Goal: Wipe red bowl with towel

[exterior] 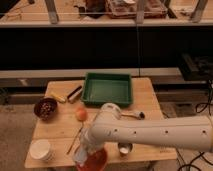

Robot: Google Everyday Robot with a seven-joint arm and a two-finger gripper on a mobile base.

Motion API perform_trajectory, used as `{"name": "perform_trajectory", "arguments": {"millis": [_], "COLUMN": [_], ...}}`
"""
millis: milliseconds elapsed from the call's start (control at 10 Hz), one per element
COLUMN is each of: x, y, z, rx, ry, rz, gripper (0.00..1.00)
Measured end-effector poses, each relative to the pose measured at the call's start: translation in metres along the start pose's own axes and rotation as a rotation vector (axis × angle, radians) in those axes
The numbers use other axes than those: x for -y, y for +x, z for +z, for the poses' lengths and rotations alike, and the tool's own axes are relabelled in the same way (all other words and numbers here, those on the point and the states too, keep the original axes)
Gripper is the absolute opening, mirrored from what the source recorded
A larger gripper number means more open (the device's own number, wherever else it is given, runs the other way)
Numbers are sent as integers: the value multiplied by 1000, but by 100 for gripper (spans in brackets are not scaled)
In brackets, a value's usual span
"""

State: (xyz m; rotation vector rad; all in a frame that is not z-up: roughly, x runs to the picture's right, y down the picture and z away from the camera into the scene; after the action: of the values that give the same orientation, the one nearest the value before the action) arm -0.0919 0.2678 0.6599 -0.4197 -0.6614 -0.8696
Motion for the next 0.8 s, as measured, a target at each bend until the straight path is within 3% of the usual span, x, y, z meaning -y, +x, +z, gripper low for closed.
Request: {"name": "perform_trajectory", "arguments": {"millis": [400,800], "x": [-11,-36], "y": [-24,-23], "z": [35,40], "rx": [32,40], "ry": [-4,15], "rz": [-13,36], "gripper": [0,0]}}
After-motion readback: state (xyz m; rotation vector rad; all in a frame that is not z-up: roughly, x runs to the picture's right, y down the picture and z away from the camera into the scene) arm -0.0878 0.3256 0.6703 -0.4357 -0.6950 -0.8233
